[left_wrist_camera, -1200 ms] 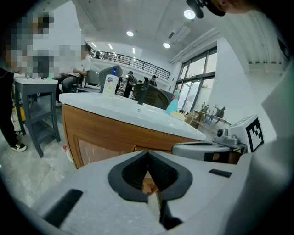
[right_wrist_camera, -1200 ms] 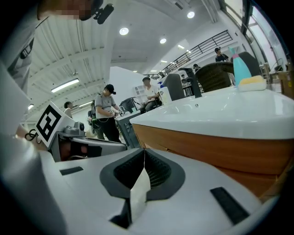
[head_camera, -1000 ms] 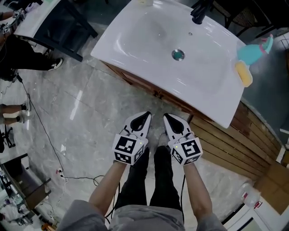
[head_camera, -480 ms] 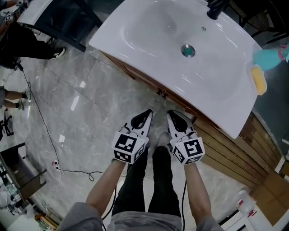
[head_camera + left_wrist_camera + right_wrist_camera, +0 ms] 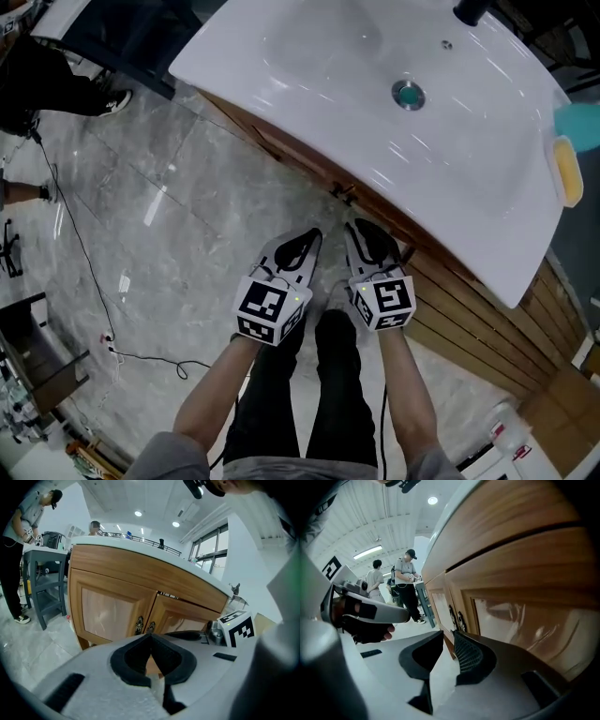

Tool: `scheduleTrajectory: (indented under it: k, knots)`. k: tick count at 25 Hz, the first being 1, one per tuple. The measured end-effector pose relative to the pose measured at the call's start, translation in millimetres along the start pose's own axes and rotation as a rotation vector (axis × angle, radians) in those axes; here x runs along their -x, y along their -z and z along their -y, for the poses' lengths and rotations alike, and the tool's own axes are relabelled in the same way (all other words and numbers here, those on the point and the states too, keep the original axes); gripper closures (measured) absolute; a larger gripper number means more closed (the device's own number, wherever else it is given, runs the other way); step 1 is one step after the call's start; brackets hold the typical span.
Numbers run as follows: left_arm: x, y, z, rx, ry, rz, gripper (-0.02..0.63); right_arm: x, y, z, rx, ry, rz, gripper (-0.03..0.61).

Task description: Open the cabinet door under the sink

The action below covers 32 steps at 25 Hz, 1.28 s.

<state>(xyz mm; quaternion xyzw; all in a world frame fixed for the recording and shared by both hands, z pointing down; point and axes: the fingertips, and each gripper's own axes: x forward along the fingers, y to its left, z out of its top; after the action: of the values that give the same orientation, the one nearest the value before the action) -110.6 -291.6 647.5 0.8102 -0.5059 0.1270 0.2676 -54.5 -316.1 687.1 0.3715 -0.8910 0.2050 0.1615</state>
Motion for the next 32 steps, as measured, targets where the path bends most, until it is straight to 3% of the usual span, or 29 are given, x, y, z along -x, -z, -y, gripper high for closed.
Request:
scheduleTrajectory:
  k: [11,22,32]
  knots:
    - [-27.6,39.6,-14.3,0.005,0.005,-0.008,0.606,-31.7,27.1,21.9,0.042,0.052,0.034,0.515]
    - [-33.7,49.6,-15.1,0.028,0.005,-0.015,0.606,-47.8,28.9,28.6,0.081,0.075,0.038,0.518]
    - [-16.2,57.5,-16.9,0.079,-0.055,-0.006,0.604,-46.8,31.0,28.0,0.142,-0.014,0.000,0.541]
